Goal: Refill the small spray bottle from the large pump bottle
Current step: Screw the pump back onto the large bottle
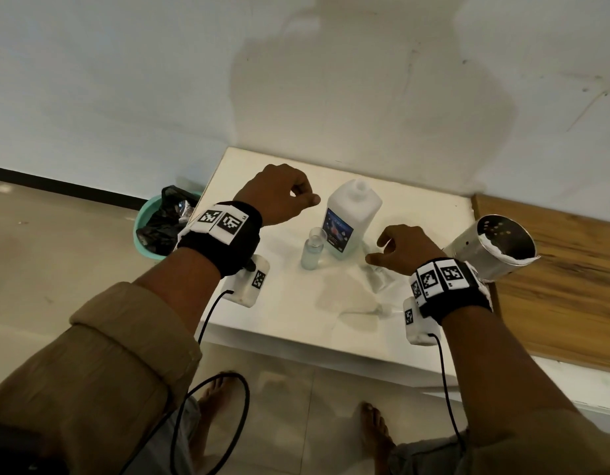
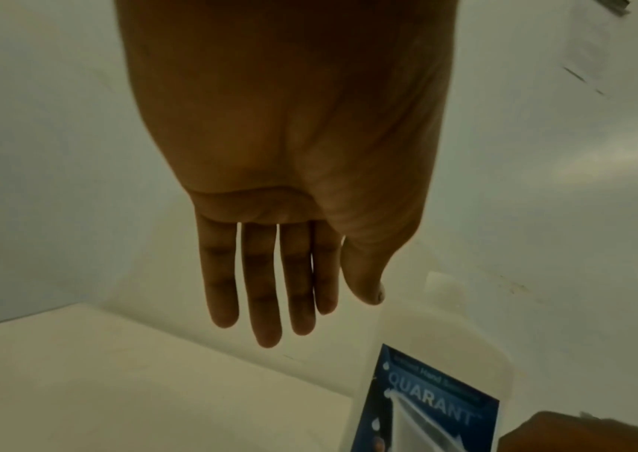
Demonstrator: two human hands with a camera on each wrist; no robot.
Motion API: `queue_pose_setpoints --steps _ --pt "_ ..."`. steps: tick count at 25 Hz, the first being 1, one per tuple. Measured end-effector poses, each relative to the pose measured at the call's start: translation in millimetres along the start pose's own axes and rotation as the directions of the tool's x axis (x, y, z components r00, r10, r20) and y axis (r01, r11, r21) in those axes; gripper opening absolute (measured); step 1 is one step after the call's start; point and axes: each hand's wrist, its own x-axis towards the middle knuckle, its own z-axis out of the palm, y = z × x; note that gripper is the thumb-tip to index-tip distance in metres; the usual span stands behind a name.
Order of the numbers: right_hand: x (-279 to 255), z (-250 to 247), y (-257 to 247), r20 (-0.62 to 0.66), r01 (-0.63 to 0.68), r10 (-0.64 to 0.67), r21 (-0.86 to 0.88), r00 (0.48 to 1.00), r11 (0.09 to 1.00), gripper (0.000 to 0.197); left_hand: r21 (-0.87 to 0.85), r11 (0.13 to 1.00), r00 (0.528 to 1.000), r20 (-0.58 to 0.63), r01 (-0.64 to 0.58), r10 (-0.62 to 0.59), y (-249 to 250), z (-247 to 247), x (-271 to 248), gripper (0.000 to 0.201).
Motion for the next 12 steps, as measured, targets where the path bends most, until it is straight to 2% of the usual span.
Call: queue_pose_setpoints --steps 3,7,9,12 --pt "5 10 -2 0.016 -0.023 0.025 -0.114 1.0 0.993 0.055 -0.013 1.0 1.0 -0.028 -0.015 0.015 3 2 3 0.034" --pt "4 17 -3 0.028 -0.021 0.025 -0.139 0.999 0.99 0.049 -0.018 0.999 0.999 -0.029 -0.044 0.044 8 6 5 0.035" --pt "3 15 -4 0.002 -0.031 0.031 -0.093 1.0 0.995 0.044 -0.013 0.998 0.998 -0.015 -0.054 0.054 9 9 5 0.035" --pt "-1 -2 -10 -0.14 -0.041 0.048 0.05 0.989 0.998 0.045 -0.001 0.997 0.997 0.007 -0.073 0.073 12 13 4 0.036"
